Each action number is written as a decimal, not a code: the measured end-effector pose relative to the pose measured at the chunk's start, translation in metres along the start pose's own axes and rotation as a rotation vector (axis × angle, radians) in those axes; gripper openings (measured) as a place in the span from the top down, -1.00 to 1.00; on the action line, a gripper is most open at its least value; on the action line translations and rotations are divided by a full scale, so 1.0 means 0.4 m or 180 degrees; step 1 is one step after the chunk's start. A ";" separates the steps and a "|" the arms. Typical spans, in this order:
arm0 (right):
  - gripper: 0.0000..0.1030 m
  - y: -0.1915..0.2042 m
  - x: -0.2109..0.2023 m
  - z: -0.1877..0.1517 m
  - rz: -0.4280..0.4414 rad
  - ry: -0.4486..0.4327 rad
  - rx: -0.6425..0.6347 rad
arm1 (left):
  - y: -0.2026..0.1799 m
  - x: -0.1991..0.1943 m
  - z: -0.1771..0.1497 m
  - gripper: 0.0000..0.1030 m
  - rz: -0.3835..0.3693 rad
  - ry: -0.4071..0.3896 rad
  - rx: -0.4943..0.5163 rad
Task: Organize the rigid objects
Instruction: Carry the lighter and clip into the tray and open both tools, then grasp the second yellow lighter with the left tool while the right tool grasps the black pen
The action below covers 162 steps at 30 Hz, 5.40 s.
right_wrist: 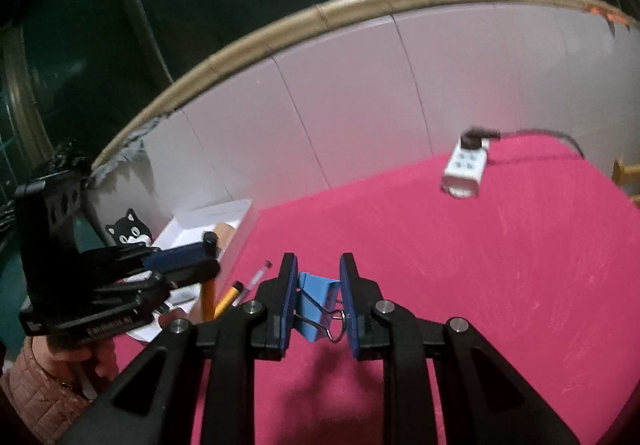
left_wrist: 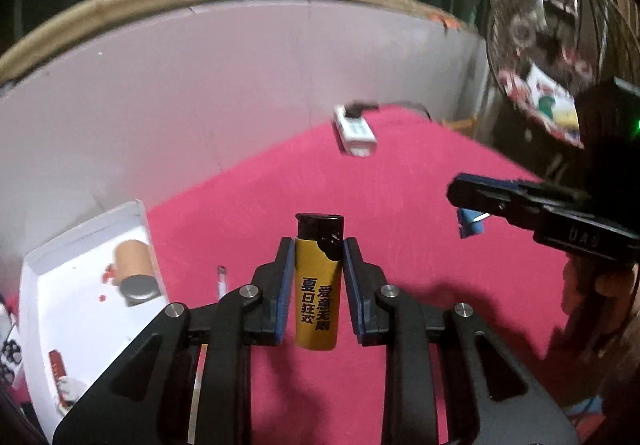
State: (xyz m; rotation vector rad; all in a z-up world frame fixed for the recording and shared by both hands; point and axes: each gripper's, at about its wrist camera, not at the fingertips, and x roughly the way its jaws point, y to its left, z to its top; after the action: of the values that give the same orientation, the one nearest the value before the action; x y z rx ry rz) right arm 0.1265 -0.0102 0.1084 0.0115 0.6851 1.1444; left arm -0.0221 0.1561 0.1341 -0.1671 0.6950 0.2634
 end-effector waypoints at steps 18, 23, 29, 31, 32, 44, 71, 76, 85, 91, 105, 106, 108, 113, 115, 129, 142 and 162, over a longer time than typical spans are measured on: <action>0.62 0.255 0.010 0.065 0.0406 -0.0082 -0.0639 | 0.186 -0.275 -0.063 0.54 0.0841 -0.0571 -0.0568; 0.61 0.361 0.059 0.073 0.0607 -0.0014 -0.0845 | 0.244 -0.302 -0.106 0.54 0.1101 -0.0536 -0.0737; 0.61 0.457 0.141 0.080 0.0751 0.0191 -0.0970 | 0.311 -0.333 -0.151 0.54 0.1329 -0.0491 -0.0894; 0.61 0.488 0.170 0.079 0.0735 0.0265 -0.1021 | 0.341 -0.334 -0.165 0.54 0.1401 -0.0467 -0.0967; 0.61 0.508 0.191 0.076 0.0716 0.0302 -0.1066 | 0.359 -0.335 -0.172 0.54 0.1431 -0.0456 -0.1008; 0.61 0.658 0.378 0.026 0.0469 0.0591 -0.1368 | 0.549 -0.261 -0.256 0.54 0.1715 -0.0152 -0.1509; -1.00 0.656 0.441 0.002 0.0473 0.0683 -0.1087 | 0.567 -0.216 -0.273 -0.60 0.1545 -0.0184 -0.1764; -1.00 0.596 0.397 0.035 0.0456 0.0512 -0.0923 | 0.563 -0.244 -0.275 -0.75 0.1539 -0.0285 -0.1814; -1.00 0.290 0.435 0.043 -0.0812 0.0822 -0.0672 | 0.511 -0.319 -0.308 -0.99 0.1453 -0.0603 -0.1924; -1.00 0.269 0.566 -0.052 -0.1056 0.1275 -0.0799 | 0.464 -0.303 -0.299 -0.99 0.1332 -0.0511 -0.1832; -0.99 0.268 0.581 -0.088 -0.0701 0.1497 -0.0862 | 0.434 -0.298 -0.309 -0.99 0.1250 -0.0465 -0.1855; -1.00 0.271 0.579 -0.092 -0.0657 0.1526 -0.0905 | 0.431 -0.298 -0.308 -0.99 0.1243 -0.0465 -0.1849; -1.00 0.291 0.567 -0.109 -0.0593 0.1594 -0.1151 | 0.425 -0.299 -0.308 -0.99 0.1246 -0.0454 -0.1844; -0.99 0.297 0.486 -0.160 -0.0360 0.1618 -0.1441 | 0.407 -0.292 -0.303 -0.99 0.1224 -0.0434 -0.1809; -0.99 0.281 0.432 -0.183 -0.0276 0.1621 -0.1497 | 0.395 -0.284 -0.298 -0.99 0.1199 -0.0410 -0.1775; -1.00 0.065 0.082 -0.223 -0.0278 0.0914 -0.0563 | 0.118 -0.091 -0.275 -0.99 0.0456 0.0124 -0.1221; -1.00 -0.076 0.044 -0.217 -0.0574 0.0743 0.0206 | -0.131 0.062 -0.257 -0.99 0.0307 0.0742 -0.0911; -1.00 -0.105 0.003 -0.212 -0.0425 0.0682 0.0285 | -0.108 0.160 -0.249 -0.28 0.0542 0.0919 -0.0351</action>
State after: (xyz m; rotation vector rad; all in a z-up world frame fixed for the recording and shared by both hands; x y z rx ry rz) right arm 0.1187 -0.0553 0.0256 -0.0809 0.9138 0.9941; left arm -0.0229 0.1029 0.0198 -0.2546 0.9839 0.4467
